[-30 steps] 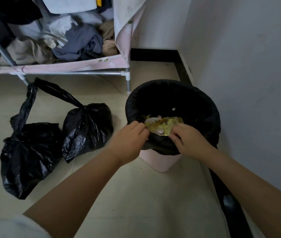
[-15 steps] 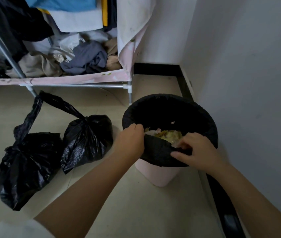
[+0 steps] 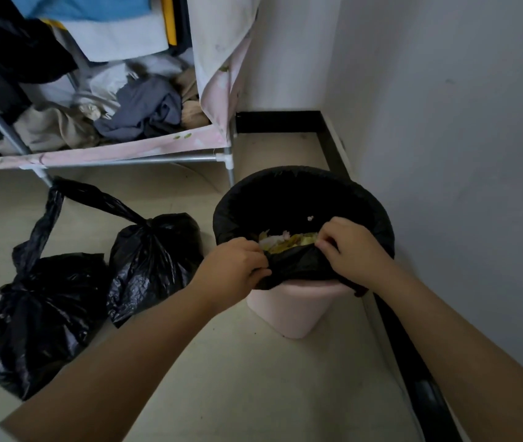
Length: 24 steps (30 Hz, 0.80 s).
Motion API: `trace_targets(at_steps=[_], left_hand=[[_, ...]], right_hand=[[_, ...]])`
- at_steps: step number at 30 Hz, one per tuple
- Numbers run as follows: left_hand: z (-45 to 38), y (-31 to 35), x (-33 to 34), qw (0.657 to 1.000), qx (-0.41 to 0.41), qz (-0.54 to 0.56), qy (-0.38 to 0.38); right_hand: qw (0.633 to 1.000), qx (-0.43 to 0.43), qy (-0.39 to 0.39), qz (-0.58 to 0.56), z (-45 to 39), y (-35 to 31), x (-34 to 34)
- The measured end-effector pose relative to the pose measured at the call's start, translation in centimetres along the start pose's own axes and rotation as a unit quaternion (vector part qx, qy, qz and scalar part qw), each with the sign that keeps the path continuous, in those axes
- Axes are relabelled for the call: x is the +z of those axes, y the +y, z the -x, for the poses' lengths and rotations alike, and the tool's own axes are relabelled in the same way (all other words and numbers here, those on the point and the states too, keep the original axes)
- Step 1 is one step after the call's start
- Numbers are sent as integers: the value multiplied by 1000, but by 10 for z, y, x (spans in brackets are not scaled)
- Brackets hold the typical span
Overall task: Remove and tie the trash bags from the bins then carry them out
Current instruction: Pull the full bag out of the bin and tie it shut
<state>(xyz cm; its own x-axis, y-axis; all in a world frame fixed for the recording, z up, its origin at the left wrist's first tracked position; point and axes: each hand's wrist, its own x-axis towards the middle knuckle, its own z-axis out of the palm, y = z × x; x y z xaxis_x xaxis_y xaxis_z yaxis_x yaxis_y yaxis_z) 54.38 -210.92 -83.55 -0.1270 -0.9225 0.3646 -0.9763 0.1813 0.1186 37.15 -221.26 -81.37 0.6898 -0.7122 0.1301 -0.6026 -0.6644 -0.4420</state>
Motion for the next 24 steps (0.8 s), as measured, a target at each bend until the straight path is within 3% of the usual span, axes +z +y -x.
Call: trace_targets(at_steps=[3, 5, 8, 12, 15, 17, 19, 24], left_hand=[[-19, 9, -13, 981, -183, -12, 57], [-32, 8, -16, 956, -292, -5, 22], [-46, 6, -11, 934, -349, 69, 30], [-42, 0, -7, 931, -345, 116, 25], [-29, -8, -9, 960, -261, 35, -92], [-28, -13, -11, 959, -243, -53, -135], [-31, -14, -16, 955, -243, -114, -130], [-43, -26, -31, 937, -320, -87, -109]], right_hand=[[999, 5, 27, 24, -9, -3, -4], [999, 2, 32, 32, -8, -7, -6], [994, 9, 32, 108, 3, -11, 0], [971, 43, 64, 227, 12, 1, 1], [973, 80, 88, 200, 12, 14, -21], [969, 116, 60, 209, 12, 24, -37], [964, 158, 20, 211, 10, 34, -49], [945, 271, -45, 177, -5, 41, -67]])
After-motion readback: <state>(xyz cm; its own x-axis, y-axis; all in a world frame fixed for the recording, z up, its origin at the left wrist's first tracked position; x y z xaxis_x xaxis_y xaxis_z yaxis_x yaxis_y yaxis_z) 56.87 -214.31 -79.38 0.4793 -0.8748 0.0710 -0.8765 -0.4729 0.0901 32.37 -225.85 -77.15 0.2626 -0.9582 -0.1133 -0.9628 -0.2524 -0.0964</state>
